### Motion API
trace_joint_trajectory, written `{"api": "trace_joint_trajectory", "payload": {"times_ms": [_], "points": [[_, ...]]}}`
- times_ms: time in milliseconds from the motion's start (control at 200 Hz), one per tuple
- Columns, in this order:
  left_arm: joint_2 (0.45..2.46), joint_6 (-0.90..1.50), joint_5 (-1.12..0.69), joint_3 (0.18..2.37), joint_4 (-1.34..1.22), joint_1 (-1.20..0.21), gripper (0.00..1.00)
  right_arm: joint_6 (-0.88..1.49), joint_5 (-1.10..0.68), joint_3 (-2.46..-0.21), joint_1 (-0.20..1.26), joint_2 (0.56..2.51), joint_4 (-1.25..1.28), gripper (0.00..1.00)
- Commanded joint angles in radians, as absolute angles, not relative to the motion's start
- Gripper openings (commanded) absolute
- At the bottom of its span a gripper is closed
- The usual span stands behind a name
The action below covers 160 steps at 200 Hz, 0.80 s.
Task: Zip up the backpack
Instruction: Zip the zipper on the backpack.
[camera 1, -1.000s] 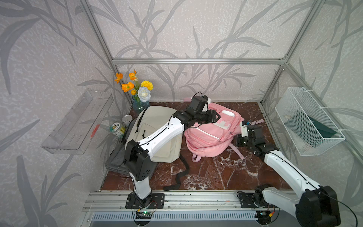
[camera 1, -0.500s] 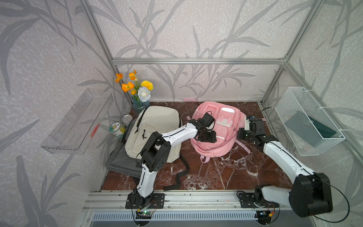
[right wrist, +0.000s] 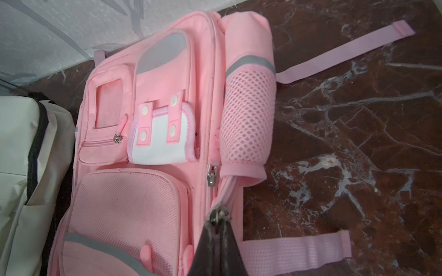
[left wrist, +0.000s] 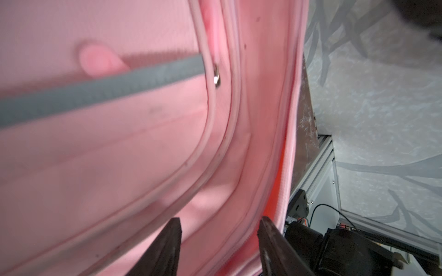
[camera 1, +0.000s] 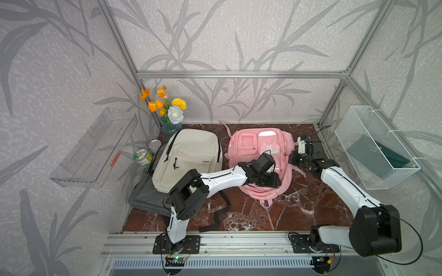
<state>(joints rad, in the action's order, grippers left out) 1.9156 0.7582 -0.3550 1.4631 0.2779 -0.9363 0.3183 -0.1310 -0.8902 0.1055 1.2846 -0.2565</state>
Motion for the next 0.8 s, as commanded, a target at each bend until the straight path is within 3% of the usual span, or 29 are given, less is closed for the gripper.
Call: {"api": "trace_joint_trajectory", "payload": {"times_ms": [0, 155, 425, 625, 795], "points": [[1.864, 0.718, -0.328, 1.554, 0.318, -0.845, 0.54, 0.295, -0.175, -0.85, 0.11, 1.196, -0.155, 0.0], [1.974, 0.684, -0.413, 1.75, 0.351, -0.773, 0.54, 0.303, -0.193, -0.75, 0.11, 1.137, -0.074, 0.0], [2.277, 0.566, -0.469, 2.214, 0.625, -0.797, 0.56, 0.314, -0.21, -0.701, 0.109, 1.138, -0.014, 0.0], [2.411, 0.533, -0.527, 2.383, 0.704, -0.826, 0.6, 0.317, -0.241, -0.667, 0.109, 1.11, 0.046, 0.0], [2.445, 0.563, -0.55, 2.394, 0.66, -0.836, 0.63, 0.3, -0.328, -0.659, 0.11, 1.114, 0.068, 0.0]]}}
